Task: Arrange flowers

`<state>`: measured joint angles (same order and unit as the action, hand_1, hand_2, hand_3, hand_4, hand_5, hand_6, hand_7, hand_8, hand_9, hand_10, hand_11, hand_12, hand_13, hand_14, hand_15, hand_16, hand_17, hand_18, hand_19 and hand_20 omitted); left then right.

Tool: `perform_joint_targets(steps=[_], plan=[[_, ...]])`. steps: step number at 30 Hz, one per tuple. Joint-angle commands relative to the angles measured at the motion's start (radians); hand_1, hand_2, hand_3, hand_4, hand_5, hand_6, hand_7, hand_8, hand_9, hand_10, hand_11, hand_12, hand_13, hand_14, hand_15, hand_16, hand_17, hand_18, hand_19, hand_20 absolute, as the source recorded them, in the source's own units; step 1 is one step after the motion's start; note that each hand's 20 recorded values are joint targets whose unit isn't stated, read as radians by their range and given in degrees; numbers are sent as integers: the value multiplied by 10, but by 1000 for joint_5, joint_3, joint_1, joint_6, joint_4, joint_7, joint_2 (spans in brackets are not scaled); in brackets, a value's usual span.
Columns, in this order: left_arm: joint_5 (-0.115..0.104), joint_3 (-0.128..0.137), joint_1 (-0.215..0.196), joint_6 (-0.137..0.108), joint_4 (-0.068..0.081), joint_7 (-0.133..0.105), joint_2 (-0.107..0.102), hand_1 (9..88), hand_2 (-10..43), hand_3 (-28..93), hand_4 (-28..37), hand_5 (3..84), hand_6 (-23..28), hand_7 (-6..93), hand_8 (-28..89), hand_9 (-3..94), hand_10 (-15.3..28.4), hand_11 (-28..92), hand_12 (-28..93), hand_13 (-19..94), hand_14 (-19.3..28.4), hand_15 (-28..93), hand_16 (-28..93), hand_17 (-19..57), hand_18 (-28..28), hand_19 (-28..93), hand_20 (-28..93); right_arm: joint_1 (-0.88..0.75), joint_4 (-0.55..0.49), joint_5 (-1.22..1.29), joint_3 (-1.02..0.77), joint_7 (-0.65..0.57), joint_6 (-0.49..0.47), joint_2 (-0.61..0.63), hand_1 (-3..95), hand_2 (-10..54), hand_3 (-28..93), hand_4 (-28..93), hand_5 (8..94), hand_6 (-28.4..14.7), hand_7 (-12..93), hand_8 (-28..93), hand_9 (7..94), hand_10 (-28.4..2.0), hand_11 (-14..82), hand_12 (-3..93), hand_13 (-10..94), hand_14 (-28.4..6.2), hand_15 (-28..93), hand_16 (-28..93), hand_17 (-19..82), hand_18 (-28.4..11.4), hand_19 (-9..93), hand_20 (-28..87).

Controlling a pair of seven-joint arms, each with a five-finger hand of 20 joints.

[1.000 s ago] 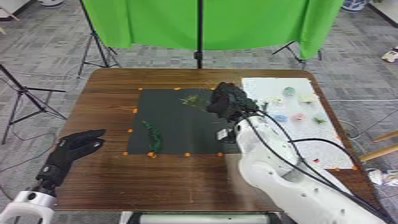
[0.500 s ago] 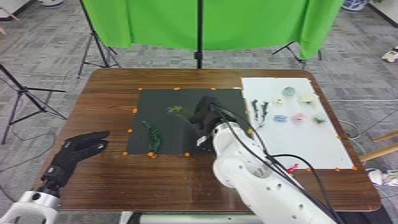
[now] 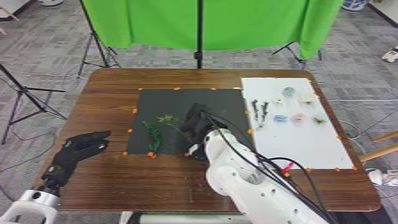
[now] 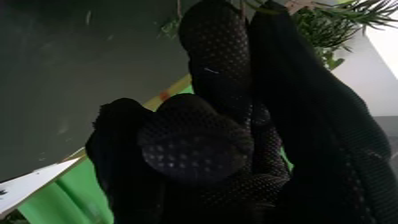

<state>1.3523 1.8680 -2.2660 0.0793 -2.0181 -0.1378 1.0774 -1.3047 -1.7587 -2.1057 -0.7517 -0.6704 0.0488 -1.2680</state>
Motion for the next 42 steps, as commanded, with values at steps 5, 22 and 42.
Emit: perform_joint_targets(steps=[5, 22, 42], plan=[[4, 5, -10, 23, 2, 23, 2, 300, -95, 649, -149, 498, 36, 137, -52, 486, 137, 185, 148, 397, 187, 198, 22, 90, 144, 120, 231, -36, -29, 2, 14, -8, -35, 8, 590, -95, 512, -117, 830, -30, 257, 201, 937, -118, 311, 238, 937, -12, 612, 236, 712, -108, 932, 509], [5, 9, -12, 30, 0, 25, 7, 307, -95, 672, -171, 501, 38, 154, -61, 489, 134, 193, 146, 399, 182, 190, 24, 92, 143, 112, 232, -99, -30, -31, -99, -17, 23, 1, 596, -95, 524, -129, 837, -31, 256, 201, 937, -119, 332, 226, 937, -5, 618, 224, 720, -99, 932, 484], [7, 12, -15, 35, -2, 30, 11, 315, -95, 689, -183, 502, 35, 166, -63, 490, 130, 196, 146, 401, 178, 181, 25, 93, 142, 106, 232, -68, -42, 110, -53, -9, 15, -5, 576, -95, 522, -112, 834, -32, 264, 195, 937, -118, 338, 223, 937, -3, 617, 217, 725, -90, 932, 462]])
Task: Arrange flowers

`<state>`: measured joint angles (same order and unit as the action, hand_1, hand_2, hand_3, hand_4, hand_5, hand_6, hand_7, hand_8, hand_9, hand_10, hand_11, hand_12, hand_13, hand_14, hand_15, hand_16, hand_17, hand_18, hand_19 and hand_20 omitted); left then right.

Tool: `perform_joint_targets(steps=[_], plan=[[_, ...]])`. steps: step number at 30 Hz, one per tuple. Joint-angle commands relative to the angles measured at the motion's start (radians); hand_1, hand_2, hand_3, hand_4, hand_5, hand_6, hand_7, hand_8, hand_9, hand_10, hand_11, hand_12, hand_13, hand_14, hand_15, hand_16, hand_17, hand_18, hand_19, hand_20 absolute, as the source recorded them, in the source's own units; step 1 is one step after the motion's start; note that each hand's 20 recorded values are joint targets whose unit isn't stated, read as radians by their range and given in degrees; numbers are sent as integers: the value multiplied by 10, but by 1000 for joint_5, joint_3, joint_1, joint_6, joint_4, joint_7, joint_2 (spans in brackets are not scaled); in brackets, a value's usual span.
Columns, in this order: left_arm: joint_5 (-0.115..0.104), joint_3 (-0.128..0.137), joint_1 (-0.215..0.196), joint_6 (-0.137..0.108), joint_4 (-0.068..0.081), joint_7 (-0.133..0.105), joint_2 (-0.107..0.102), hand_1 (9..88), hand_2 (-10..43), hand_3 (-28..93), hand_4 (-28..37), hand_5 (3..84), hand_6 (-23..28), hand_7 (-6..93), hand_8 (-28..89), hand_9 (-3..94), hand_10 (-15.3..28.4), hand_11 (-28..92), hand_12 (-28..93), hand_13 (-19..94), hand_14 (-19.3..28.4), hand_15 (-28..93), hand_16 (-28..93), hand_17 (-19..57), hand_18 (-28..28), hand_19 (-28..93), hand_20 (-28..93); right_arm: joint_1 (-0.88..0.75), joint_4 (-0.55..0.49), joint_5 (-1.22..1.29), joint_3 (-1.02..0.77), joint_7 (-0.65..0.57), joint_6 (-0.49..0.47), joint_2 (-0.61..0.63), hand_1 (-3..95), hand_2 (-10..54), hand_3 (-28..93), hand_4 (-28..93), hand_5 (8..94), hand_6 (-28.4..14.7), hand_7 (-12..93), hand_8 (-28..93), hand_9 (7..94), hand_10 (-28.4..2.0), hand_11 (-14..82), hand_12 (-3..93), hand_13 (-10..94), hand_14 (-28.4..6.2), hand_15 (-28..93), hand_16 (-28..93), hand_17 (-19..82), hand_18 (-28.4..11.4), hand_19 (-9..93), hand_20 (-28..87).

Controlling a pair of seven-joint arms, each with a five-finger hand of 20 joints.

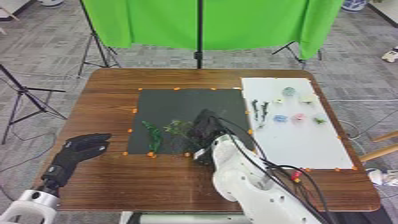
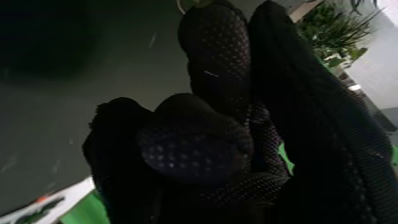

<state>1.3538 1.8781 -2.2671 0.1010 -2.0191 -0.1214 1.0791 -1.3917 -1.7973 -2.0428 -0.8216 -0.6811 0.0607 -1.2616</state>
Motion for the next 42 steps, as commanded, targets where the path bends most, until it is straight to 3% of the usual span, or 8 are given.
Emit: perform_joint_targets(steps=[1, 17, 22, 27, 32, 42], plan=[[5, 3, -14, 15, 0, 13, 10, 316, -95, 691, -185, 502, 35, 168, -64, 490, 130, 196, 146, 401, 178, 181, 25, 93, 142, 105, 232, 22, -1, 51, 20, 2, 6, -12, 574, -95, 520, -111, 834, -32, 265, 195, 937, -118, 338, 223, 937, -3, 616, 216, 725, -89, 932, 460], [6, 1, -11, 16, 0, 14, 9, 316, -95, 701, -200, 499, 35, 177, -71, 491, 129, 198, 145, 402, 177, 175, 28, 94, 140, 95, 232, 26, 5, 34, 27, 28, 20, -9, 504, -95, 539, -115, 822, -39, 248, 171, 937, -120, 310, 224, 937, -7, 591, 213, 722, -81, 932, 401], [6, 3, -14, 18, -1, 16, 8, 315, -95, 702, -198, 498, 33, 178, -70, 490, 128, 196, 144, 402, 177, 174, 28, 93, 140, 94, 232, 24, 11, 39, 33, 106, 55, 0, 477, -93, 557, -122, 799, -36, 248, 148, 929, -120, 278, 231, 937, -8, 576, 228, 708, -90, 932, 422], [6, 0, -9, 21, 1, 18, 6, 316, -95, 702, -198, 497, 32, 179, -70, 489, 128, 196, 144, 402, 177, 172, 29, 93, 140, 92, 232, 21, 19, 77, 31, 133, 54, 2, 390, -10, 583, -128, 735, -30, 240, -70, 853, -127, 177, 200, 937, -17, 555, 266, 676, -112, 932, 486], [6, -1, -12, 22, 1, 20, 8, 315, -95, 705, -200, 497, 31, 181, -72, 489, 129, 194, 144, 402, 176, 170, 30, 93, 140, 91, 232, 15, 29, 111, 22, 152, 22, 1, 364, 35, 563, -125, 683, -27, 226, -83, 782, -146, 123, 166, 937, -24, 538, 280, 652, -123, 932, 496], [5, 0, -7, 29, 2, 25, 5, 311, -95, 705, -203, 496, 32, 179, -73, 490, 130, 194, 145, 403, 176, 171, 32, 93, 140, 90, 233, 9, 46, 75, 20, 154, -17, 9, 312, 70, 574, -129, 621, -35, 180, -71, 698, -144, 92, 131, 937, -36, 493, 306, 624, -139, 932, 464]])
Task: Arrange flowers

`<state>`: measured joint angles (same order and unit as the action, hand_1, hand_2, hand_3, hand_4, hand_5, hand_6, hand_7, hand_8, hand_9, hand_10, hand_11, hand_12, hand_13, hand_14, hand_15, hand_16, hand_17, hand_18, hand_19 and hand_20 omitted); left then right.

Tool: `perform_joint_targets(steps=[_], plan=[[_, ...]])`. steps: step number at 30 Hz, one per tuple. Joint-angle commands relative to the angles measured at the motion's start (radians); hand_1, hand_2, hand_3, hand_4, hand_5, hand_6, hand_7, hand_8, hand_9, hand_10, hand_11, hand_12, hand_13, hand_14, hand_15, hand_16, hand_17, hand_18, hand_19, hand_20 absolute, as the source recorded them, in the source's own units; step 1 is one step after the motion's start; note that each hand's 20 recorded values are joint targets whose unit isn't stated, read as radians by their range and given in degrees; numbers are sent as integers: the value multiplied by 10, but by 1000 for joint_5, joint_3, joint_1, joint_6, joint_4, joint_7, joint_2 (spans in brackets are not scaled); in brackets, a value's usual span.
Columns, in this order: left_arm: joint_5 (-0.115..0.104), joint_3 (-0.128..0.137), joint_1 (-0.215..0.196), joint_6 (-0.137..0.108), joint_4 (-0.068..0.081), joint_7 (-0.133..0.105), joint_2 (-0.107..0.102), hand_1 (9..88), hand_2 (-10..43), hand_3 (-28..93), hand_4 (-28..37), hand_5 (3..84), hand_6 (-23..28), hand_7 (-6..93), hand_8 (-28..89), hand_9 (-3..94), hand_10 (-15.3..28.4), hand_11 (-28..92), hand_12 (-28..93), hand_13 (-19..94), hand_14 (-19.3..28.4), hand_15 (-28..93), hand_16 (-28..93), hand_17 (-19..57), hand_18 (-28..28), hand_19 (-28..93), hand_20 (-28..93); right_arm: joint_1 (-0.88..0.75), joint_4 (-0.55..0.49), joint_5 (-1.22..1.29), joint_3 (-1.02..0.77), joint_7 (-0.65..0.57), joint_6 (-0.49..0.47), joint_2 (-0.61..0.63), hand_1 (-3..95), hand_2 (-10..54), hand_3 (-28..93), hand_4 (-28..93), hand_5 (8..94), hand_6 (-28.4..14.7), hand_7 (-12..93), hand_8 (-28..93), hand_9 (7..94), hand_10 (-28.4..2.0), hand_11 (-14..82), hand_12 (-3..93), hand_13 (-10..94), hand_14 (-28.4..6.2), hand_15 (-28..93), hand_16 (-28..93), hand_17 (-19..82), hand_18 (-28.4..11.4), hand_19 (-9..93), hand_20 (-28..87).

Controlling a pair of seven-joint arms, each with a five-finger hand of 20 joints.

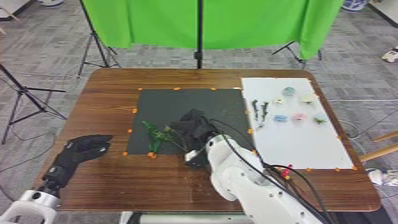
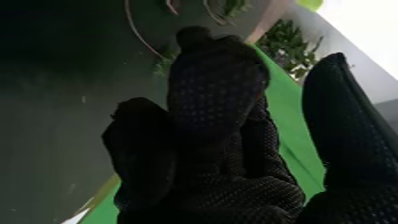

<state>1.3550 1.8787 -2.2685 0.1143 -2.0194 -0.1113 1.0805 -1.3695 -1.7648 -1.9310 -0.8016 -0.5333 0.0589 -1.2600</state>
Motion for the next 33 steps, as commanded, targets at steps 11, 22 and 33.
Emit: perform_joint_targets(steps=[11, 22, 33], plan=[[3, 7, -12, 20, 0, 14, 6, 306, -95, 694, -194, 498, 36, 164, -69, 490, 131, 194, 145, 402, 180, 177, 31, 93, 140, 92, 233, -28, -11, -93, -6, -36, 4, 26, 291, 70, 579, -126, 628, -35, 179, -68, 704, -145, 95, 133, 937, -40, 492, 307, 622, -146, 932, 462], [5, 8, -11, 17, -1, 11, 7, 305, -95, 689, -188, 498, 38, 157, -64, 489, 132, 193, 145, 401, 182, 180, 30, 92, 141, 96, 232, -37, -59, -100, -7, -71, -21, 42, 286, 68, 565, -121, 643, -38, 172, -67, 721, -150, 98, 138, 937, -42, 496, 299, 631, -148, 932, 462], [7, 13, -14, 16, -3, 12, 12, 304, -95, 681, -179, 498, 39, 151, -62, 489, 134, 191, 145, 400, 183, 183, 30, 91, 141, 99, 232, -49, -83, -104, -18, -97, -64, 51, 280, 68, 553, -113, 653, -42, 164, -63, 736, -161, 99, 142, 937, -42, 502, 291, 636, -149, 932, 465]])
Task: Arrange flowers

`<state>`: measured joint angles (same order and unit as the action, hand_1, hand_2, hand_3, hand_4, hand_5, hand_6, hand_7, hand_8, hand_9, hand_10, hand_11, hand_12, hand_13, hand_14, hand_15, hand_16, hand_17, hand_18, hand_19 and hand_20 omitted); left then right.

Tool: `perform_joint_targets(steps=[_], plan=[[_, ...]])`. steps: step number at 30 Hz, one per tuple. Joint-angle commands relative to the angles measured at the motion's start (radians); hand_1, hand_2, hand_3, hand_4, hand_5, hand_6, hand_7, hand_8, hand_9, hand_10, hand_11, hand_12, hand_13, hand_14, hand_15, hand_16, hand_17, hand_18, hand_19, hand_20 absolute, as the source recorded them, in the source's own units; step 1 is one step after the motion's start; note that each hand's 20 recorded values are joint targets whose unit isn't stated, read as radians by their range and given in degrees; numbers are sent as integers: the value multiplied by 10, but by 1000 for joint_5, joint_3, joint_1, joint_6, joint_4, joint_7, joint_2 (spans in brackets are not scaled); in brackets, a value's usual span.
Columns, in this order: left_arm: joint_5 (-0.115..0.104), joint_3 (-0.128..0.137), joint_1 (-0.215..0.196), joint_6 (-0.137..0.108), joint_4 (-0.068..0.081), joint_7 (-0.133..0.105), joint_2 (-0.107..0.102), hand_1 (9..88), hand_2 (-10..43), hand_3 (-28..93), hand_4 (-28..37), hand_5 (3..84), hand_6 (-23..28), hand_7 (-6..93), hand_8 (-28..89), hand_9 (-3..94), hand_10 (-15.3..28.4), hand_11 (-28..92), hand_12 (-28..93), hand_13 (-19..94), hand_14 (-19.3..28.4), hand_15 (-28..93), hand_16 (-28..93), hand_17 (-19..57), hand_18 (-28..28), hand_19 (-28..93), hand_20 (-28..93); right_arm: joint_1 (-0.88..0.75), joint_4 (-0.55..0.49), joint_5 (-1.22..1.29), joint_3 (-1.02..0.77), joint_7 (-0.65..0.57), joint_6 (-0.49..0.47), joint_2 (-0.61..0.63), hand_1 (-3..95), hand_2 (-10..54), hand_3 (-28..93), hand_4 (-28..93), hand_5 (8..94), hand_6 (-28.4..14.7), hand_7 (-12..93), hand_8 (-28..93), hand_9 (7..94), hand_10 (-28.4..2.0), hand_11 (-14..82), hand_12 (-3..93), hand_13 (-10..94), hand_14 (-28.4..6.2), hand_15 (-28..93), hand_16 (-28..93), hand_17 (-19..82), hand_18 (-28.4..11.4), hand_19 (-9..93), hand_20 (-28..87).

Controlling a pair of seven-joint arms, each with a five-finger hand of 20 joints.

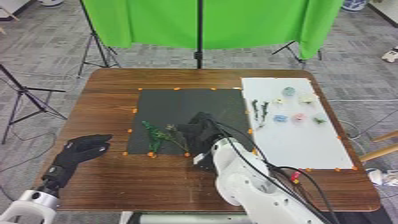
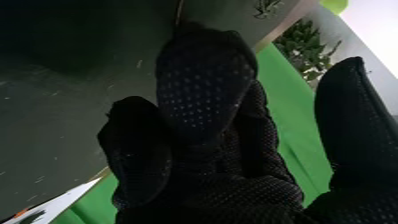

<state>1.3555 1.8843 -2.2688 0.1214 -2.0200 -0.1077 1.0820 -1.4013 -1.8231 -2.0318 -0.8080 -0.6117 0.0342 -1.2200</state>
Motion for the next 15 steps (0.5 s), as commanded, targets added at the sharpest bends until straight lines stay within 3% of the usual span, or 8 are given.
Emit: perform_joint_targets(steps=[1, 15], plan=[[6, 7, -15, 8, -2, 8, 11, 304, -95, 679, -179, 498, 39, 150, -62, 489, 135, 190, 145, 401, 183, 184, 30, 91, 141, 99, 232, -20, -27, -1, -12, -20, -42, 12, 278, 67, 554, -112, 652, -42, 164, -63, 737, -162, 100, 143, 937, -42, 502, 290, 636, -149, 932, 465], [7, 8, -17, 9, -5, 7, 11, 299, -95, 667, -168, 497, 42, 135, -56, 487, 137, 189, 146, 400, 185, 189, 29, 89, 142, 103, 231, -38, -48, -4, -17, -33, -59, 18, 267, 66, 559, -112, 657, -47, 156, -60, 747, -167, 102, 148, 937, -44, 512, 285, 640, -149, 932, 473]])
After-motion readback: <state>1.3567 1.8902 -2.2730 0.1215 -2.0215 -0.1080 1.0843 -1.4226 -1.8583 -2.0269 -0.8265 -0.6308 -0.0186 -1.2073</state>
